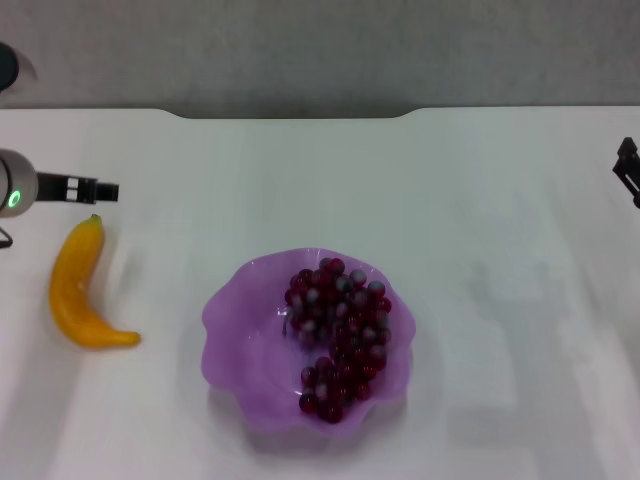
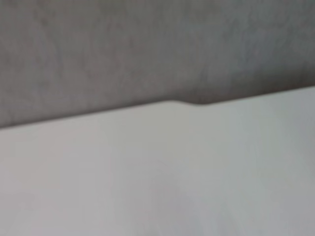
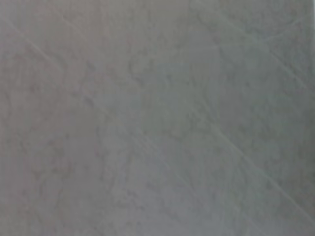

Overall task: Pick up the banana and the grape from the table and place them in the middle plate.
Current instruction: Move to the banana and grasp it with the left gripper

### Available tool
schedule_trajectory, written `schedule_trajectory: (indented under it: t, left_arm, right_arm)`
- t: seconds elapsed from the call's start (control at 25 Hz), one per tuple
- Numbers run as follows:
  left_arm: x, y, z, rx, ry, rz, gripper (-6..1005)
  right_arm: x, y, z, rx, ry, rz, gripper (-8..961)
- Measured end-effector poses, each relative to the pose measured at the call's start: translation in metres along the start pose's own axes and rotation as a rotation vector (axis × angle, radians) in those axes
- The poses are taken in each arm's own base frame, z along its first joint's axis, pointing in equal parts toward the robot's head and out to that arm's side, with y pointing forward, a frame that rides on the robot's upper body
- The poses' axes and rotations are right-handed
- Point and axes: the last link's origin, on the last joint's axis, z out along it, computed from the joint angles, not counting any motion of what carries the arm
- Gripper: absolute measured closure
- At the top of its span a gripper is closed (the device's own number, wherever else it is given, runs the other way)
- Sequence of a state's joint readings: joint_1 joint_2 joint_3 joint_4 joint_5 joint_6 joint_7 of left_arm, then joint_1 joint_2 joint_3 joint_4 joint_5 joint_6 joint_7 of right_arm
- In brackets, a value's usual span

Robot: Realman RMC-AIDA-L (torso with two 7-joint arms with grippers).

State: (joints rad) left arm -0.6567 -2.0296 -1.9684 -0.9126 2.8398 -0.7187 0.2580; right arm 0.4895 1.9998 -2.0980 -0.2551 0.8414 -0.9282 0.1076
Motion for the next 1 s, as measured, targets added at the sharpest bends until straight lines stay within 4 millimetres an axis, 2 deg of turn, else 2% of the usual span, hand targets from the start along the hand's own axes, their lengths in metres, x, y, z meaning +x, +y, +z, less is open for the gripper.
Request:
schedule_trajectory:
  t: [0.36,1.0]
  left_arm:
    - [-0.026,-0.007,0.008,0.012,-0.094,-0.056,110]
    - [-0.049,-0.012,0.019,0.032,-0.141,-0.086,111]
  right_arm:
    - [-0.001,0.005,0.001,-0.018,-0.003,-0.002,81]
    - [0.0,0.018,0.005,-0.061,0.016,-0.008,82]
